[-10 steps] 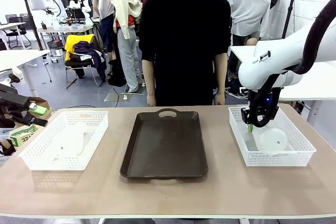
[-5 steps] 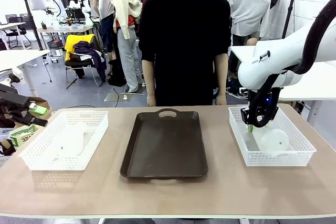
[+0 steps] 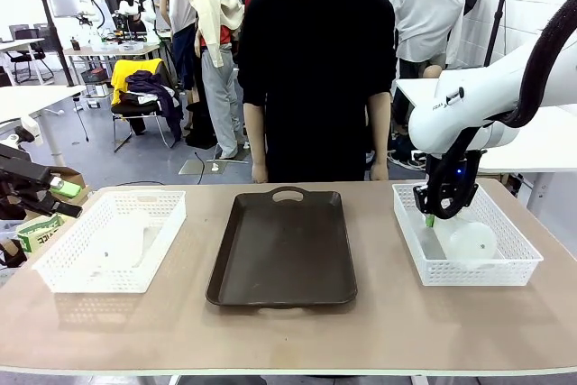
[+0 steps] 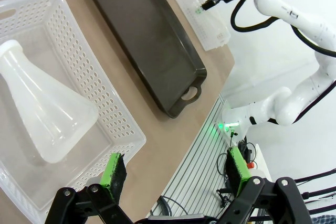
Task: Prepare the laboratory tools.
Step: Pick up the Big flask that the person points to, then while moving the picked Big flask to the Handle tray indicated by the person, stop as directed by the person.
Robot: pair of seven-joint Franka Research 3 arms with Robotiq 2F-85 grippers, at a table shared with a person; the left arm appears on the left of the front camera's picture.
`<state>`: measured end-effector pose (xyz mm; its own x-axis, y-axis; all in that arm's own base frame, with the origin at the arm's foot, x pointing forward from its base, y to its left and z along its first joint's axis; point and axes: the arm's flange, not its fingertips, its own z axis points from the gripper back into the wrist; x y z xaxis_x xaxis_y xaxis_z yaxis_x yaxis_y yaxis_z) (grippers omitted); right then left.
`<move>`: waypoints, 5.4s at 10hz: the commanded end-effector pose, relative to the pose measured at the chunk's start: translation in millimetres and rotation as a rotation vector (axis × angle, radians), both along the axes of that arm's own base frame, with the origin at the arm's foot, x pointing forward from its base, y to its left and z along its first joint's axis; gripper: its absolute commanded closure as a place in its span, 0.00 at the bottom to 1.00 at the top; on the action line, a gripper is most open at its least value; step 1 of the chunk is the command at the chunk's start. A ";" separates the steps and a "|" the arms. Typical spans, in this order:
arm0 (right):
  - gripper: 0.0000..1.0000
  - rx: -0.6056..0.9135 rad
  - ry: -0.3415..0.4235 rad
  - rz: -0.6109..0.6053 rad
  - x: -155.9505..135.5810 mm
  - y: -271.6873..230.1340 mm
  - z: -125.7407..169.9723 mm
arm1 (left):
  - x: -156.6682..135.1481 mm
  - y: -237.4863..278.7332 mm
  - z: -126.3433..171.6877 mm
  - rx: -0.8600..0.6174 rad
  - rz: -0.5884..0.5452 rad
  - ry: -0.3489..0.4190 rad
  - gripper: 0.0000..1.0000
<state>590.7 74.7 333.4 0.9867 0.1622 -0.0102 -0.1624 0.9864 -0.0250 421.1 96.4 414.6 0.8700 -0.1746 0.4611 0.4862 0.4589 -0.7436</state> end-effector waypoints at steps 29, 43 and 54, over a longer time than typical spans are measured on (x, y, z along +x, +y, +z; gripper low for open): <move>1.00 0.113 -0.267 0.002 -103.1 -46.0 172.1 | -1.1 1.5 1.6 -0.002 -0.003 -0.003 0.00; 1.00 0.090 -0.315 0.038 -133.1 -40.8 209.2 | -1.1 1.5 1.6 -0.002 -0.003 -0.003 0.00; 1.00 0.090 -0.315 0.038 -133.1 -40.8 209.2 | -1.1 1.5 1.6 -0.002 -0.003 -0.003 0.00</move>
